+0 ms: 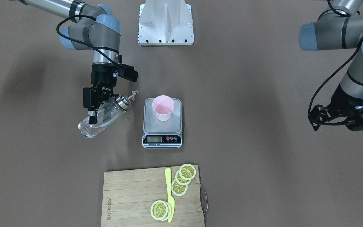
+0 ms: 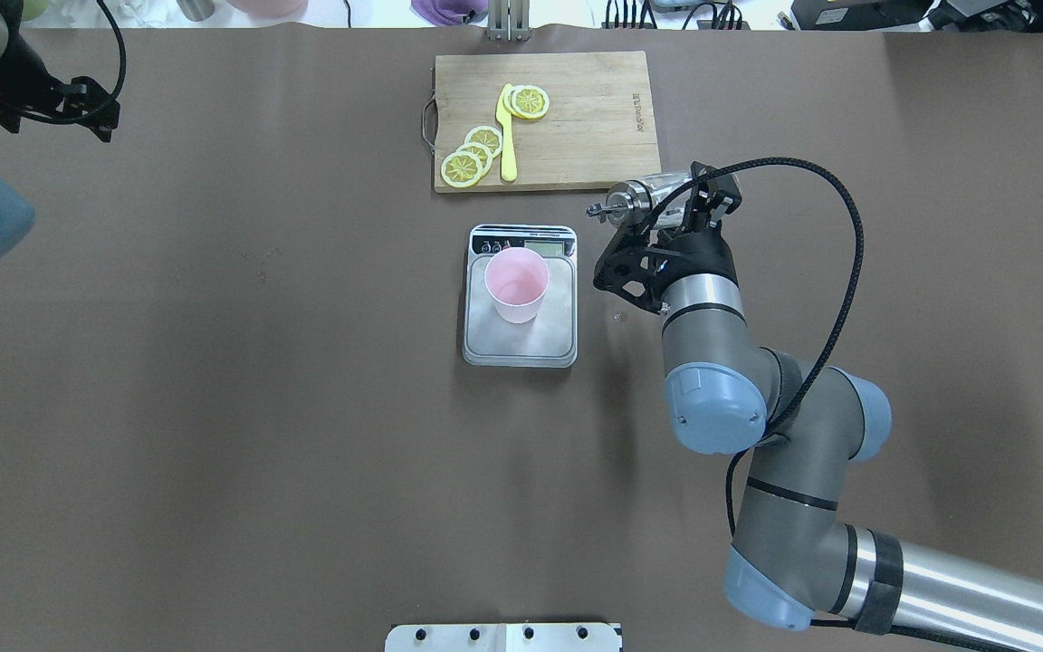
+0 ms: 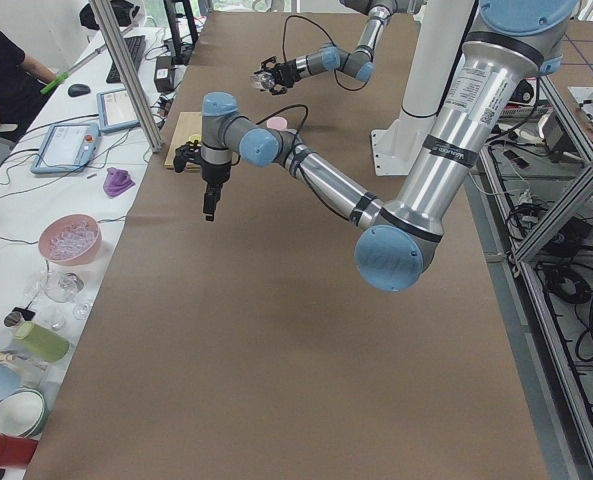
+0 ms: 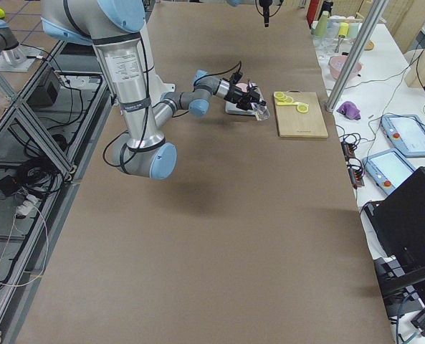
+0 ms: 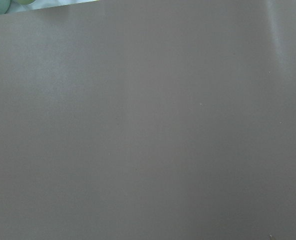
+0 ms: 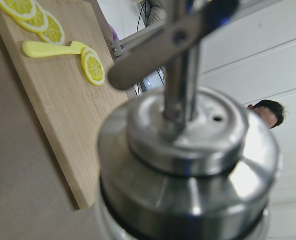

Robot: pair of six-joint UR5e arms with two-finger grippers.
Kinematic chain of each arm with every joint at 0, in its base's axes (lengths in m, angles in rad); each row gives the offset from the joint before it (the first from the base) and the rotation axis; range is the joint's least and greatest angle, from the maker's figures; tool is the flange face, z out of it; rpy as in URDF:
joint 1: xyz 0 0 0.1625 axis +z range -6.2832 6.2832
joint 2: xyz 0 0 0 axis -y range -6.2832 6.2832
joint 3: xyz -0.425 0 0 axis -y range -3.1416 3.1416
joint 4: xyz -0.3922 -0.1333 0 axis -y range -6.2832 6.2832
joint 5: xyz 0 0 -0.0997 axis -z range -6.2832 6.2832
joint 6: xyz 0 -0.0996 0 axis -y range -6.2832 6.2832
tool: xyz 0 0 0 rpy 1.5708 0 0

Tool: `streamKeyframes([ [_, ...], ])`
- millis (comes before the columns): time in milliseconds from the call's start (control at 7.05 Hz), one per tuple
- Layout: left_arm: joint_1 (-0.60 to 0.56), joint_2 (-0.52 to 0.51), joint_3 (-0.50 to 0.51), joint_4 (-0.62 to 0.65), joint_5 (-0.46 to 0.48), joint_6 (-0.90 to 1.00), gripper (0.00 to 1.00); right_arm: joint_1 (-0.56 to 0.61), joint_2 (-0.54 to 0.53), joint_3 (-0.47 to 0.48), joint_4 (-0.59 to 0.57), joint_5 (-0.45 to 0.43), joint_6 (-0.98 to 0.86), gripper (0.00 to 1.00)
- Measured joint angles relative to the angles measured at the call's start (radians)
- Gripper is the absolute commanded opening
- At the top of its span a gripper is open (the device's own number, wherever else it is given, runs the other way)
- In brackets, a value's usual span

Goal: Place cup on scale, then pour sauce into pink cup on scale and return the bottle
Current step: 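Carry the bottle with the right gripper over the pink cup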

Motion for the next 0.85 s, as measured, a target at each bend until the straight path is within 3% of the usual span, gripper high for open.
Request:
streamKeyframes([
  [284,-0.006,0.000,0.008,0.000,0.000,0.000,0.99,-0.033,0.022,-0.008,-0.065,-0.058,-0.007,0.00],
  [851,-0.009,0.000,0.018,-0.001,0.001,0.000,0.99,-0.046,0.044,-0.067,-0.086,-0.119,-0.041,0.00],
])
